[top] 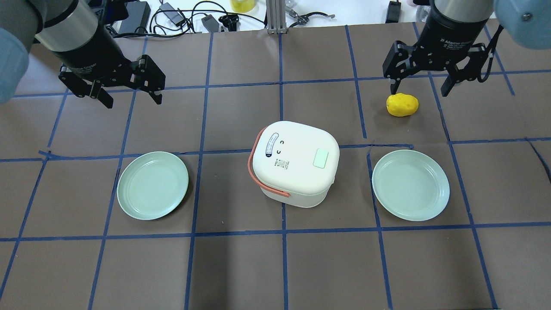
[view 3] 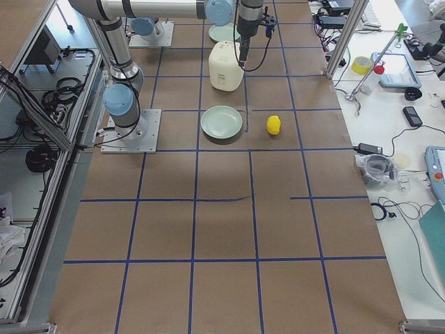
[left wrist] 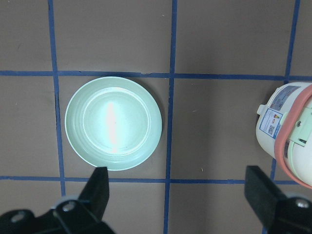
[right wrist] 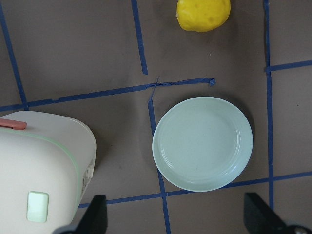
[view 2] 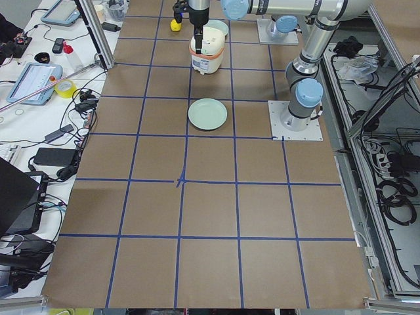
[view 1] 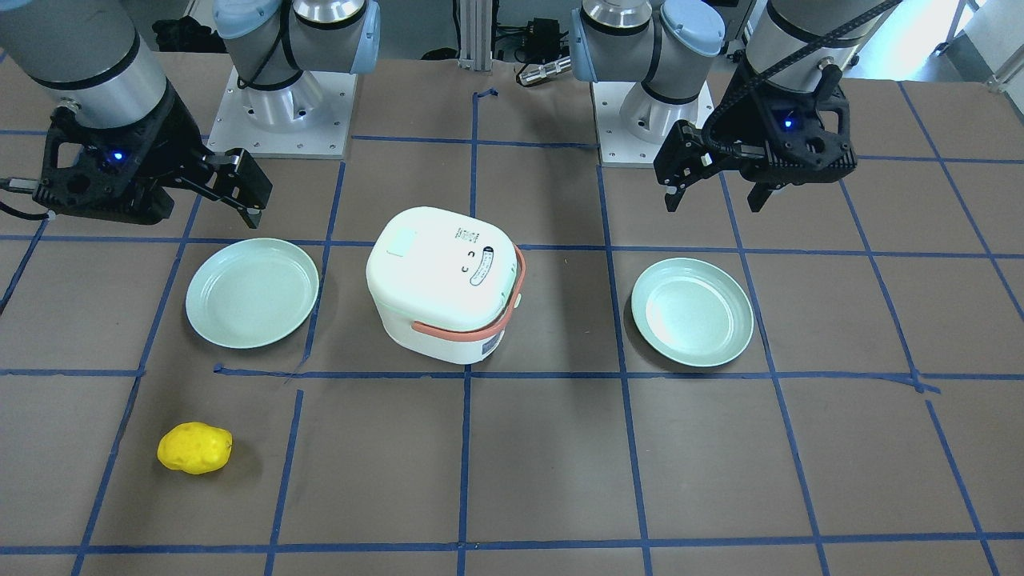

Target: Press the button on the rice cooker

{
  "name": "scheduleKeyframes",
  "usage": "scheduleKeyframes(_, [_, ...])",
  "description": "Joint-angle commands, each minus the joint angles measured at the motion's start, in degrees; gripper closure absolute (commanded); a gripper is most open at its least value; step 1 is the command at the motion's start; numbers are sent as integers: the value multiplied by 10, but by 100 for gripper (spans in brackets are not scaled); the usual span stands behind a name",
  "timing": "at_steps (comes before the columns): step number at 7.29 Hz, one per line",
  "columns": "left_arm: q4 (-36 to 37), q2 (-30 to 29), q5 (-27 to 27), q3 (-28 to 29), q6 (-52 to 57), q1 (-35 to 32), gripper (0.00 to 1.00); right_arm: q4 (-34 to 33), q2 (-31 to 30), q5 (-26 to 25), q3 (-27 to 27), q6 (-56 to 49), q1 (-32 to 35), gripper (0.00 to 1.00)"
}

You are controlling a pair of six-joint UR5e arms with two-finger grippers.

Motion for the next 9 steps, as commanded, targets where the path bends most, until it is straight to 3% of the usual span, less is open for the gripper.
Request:
scheduleKeyframes(1, [0,0,0,0,0,0,0,1,0,-4,2,-10,1,0])
scheduleKeyframes(9, [0,0,0,0,0,0,0,3,-3,-7,5,-10,1,0])
